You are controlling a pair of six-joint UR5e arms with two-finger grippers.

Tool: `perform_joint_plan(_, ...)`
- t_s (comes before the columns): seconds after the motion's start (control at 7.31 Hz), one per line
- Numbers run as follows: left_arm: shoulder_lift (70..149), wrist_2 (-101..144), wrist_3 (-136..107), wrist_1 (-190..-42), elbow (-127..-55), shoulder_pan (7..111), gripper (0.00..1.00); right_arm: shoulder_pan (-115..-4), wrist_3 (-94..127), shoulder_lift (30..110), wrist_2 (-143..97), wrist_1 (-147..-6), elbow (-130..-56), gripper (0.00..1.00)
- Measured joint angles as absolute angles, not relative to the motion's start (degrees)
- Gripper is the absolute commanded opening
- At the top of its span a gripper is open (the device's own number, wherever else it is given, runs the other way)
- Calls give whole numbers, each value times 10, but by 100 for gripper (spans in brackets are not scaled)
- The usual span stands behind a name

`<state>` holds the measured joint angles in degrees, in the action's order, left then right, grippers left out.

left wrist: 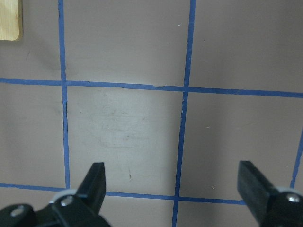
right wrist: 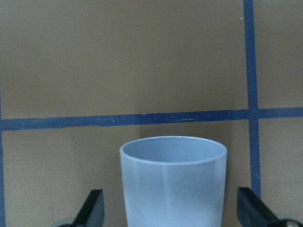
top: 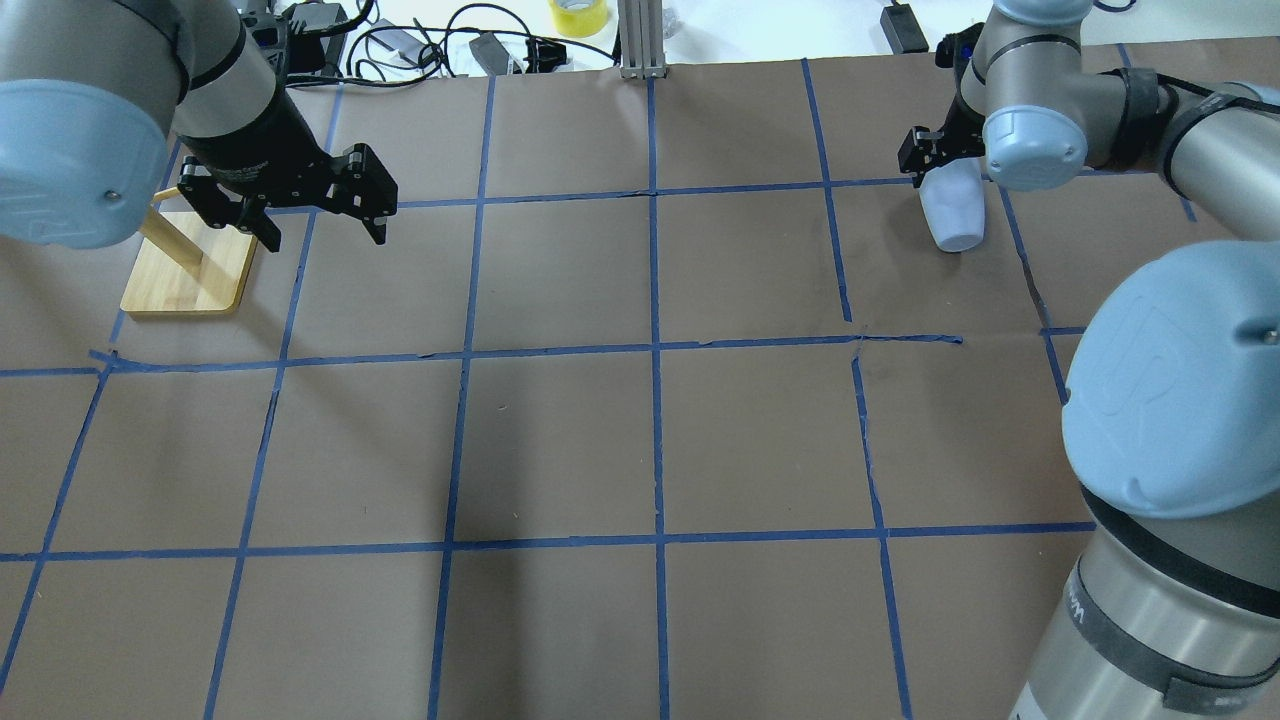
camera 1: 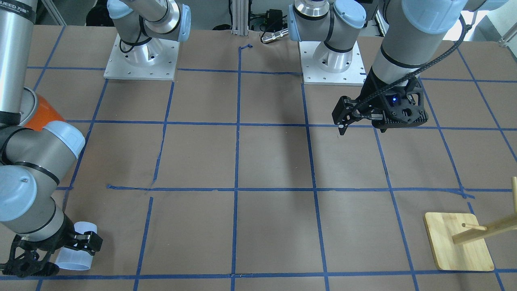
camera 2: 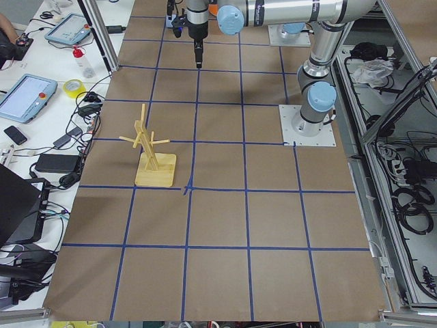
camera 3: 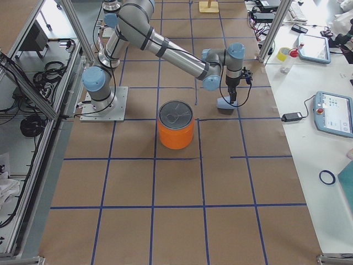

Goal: Flip cup
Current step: 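Lower the right gripper over the white cup and close on it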

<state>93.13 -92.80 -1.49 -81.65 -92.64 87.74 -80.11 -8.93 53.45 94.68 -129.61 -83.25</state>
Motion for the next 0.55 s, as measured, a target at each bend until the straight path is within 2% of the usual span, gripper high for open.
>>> perform_joint_plan(0.27, 931, -930, -15, -816, -922, 875, 100, -800, -96, 516, 948, -1321, -834, 100)
perform_joint_plan(0.41, 930, -930, -15, -816, -920, 873, 100, -800, -98, 509, 948, -1328, -837, 92)
perform_joint_plan(0.55, 929, -930, -15, -817, -920, 872, 100, -800, -100, 505, 947, -1330, -838, 23)
